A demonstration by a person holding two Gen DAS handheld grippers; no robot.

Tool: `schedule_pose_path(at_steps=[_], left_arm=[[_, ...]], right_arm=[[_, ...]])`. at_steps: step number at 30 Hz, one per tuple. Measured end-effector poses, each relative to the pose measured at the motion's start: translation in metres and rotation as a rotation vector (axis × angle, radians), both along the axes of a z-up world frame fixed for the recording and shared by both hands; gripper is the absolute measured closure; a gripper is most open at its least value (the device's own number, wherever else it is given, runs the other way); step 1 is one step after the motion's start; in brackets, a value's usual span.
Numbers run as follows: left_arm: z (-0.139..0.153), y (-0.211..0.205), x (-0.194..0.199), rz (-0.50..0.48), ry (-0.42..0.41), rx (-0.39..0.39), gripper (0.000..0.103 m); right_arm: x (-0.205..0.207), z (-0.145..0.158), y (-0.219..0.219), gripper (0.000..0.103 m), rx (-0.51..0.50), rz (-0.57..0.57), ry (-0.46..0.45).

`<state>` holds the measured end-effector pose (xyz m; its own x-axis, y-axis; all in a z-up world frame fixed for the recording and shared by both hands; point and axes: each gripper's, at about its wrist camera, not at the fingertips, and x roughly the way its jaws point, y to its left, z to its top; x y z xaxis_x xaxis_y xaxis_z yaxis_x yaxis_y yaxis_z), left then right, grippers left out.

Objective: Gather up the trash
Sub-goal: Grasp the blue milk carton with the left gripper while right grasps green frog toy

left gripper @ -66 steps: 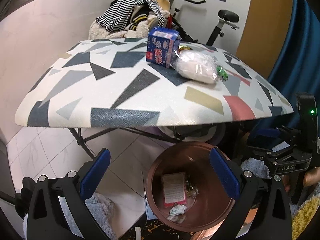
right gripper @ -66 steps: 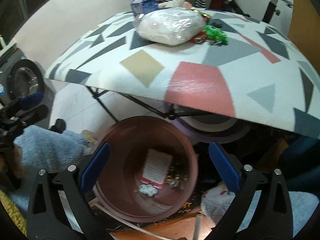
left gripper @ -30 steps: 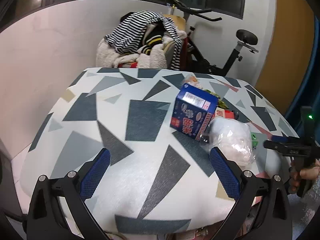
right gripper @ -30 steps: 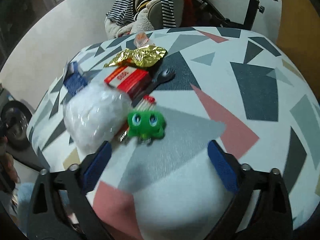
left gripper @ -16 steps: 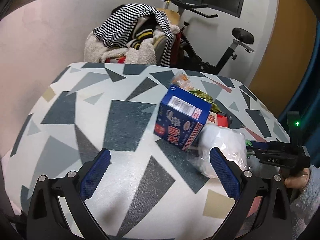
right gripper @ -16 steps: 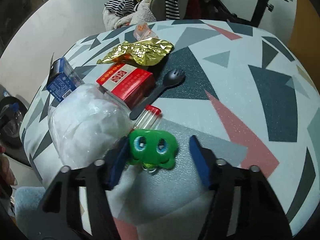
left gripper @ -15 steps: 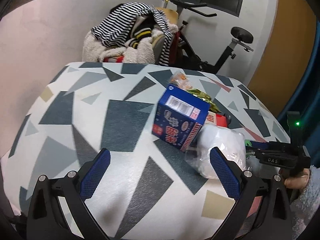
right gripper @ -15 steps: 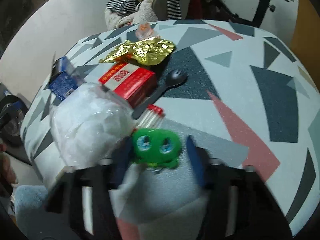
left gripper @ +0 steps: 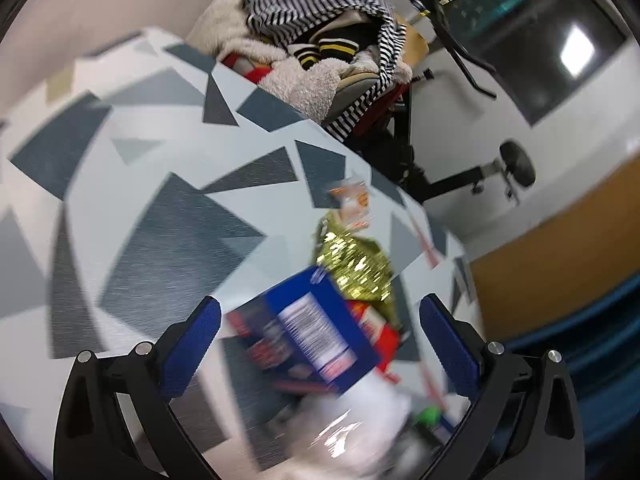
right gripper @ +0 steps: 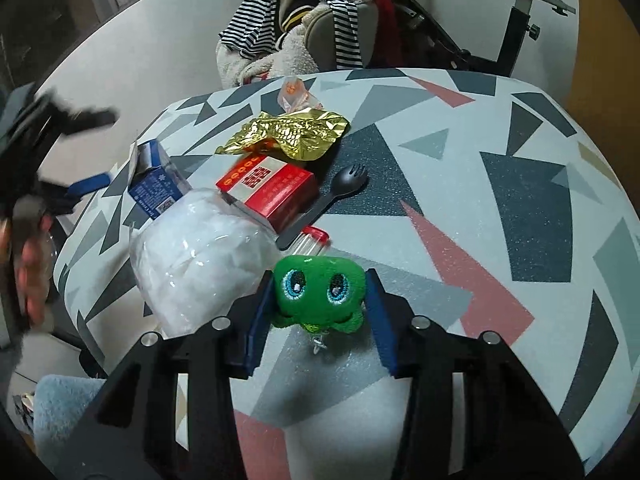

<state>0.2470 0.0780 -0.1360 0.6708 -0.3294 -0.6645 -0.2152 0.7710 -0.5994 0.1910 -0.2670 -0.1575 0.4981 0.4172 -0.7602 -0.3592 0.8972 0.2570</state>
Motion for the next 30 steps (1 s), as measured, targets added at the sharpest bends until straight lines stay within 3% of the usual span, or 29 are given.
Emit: schedule_pose_path(at_steps=[8, 10, 12, 13, 14, 17, 23, 26, 30], left_arm=[[-0.047, 0.001, 0.024, 0.091, 0.221, -0.063, 0.007], [-0.057, 0.006, 0.019, 0.08, 0.225, -0.087, 0.032], [-0.058, 0.011, 0.012, 0.068, 0.196, -0.114, 0.039], [-0.054, 0.013, 0.01, 0.06, 0.18, -0.106, 0.053], [-0.049, 0.015, 0.009, 0.046, 0.163, -0.098, 0.057], [-0.022, 0.022, 0.003, -0.015, 0.084, -0.038, 0.062], [0.036, 0.002, -0.031, -0.249, -0.076, 0.249, 0.065], [0.049, -0.011, -0.064, -0.35, -0.131, 0.362, 0.065], [0.053, -0.025, -0.109, -0.437, -0.185, 0.427, 0.065]], right_arm=[[-0.006, -0.004, -0.011, 0.057, 0.022, -0.014, 0.014], [-0.008, -0.005, -0.014, 0.057, 0.028, -0.019, 0.018], [-0.011, -0.005, -0.016, 0.057, 0.032, -0.023, 0.019], [-0.012, -0.004, -0.017, 0.057, 0.033, -0.024, 0.018], [-0.014, -0.002, -0.018, 0.057, 0.036, -0.026, 0.015], [-0.018, 0.004, -0.018, 0.057, 0.047, -0.029, 0.001], [-0.028, 0.019, -0.013, 0.057, 0.066, -0.021, -0.026], [-0.037, 0.027, -0.008, 0.057, 0.071, -0.01, -0.041], [-0.053, 0.034, -0.001, 0.057, 0.059, 0.015, -0.056]])
